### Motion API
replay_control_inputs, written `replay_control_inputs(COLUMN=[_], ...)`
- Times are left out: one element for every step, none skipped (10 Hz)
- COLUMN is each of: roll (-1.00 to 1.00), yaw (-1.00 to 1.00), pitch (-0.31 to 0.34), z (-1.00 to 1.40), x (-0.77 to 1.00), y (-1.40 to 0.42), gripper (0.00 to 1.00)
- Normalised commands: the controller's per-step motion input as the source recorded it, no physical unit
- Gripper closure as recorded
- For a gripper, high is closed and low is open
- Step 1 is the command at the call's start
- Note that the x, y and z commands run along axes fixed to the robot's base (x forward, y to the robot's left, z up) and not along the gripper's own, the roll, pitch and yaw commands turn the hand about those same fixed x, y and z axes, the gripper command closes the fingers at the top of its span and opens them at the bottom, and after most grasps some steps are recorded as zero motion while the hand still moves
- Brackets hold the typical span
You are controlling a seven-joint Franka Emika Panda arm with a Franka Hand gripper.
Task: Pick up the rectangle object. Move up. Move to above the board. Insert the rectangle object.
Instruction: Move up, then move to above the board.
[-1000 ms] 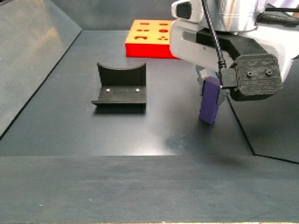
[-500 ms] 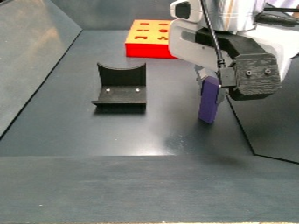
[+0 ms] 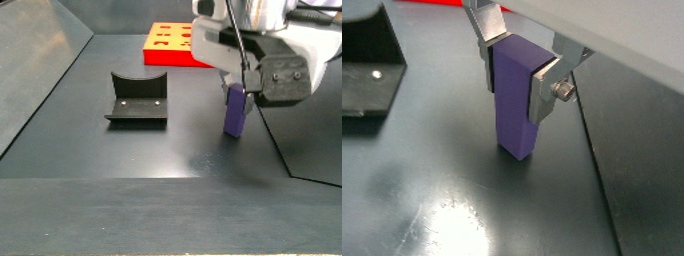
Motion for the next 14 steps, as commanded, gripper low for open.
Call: replay_control_inputs(roll=[0.01, 0.03, 0.06, 0.09, 0.07, 0.07, 0.08, 0.08, 0.10, 0.10, 0.09, 0.08, 0.07, 0.06], yaw=[0.02, 0.01, 0.00, 0.00, -0.18, -0.18, -0.12, -0.07, -0.03, -0.01, 0.00, 0.00, 0.00, 0.00], pitch=[0.038, 0.047, 0.065, 0.074, -0.208, -0.214, -0.198, -0.147, -0.066, -0.029, 0.011, 0.016, 0.019, 0.025], z=[0.72, 0.61, 0.42, 0.28, 1.00, 1.00, 1.00, 1.00, 1.00, 1.00, 1.00, 1.00, 0.88, 0.72], x=[-0.07, -0.06, -0.04, -0.03, -0.60, -0.61, -0.61, -0.59, -0.56, -0.53, -0.44, -0.33, -0.22, -0.14], y=[0.03, 0.02, 0.01, 0.01, -0.15, -0.16, -0.14, -0.11, -0.09, -0.08, -0.06, -0.04, -0.02, -0.01], gripper=[1.00, 1.00, 1.00, 1.00, 1.00, 1.00, 1.00, 1.00, 1.00, 1.00, 1.00, 1.00, 1.00, 1.00])
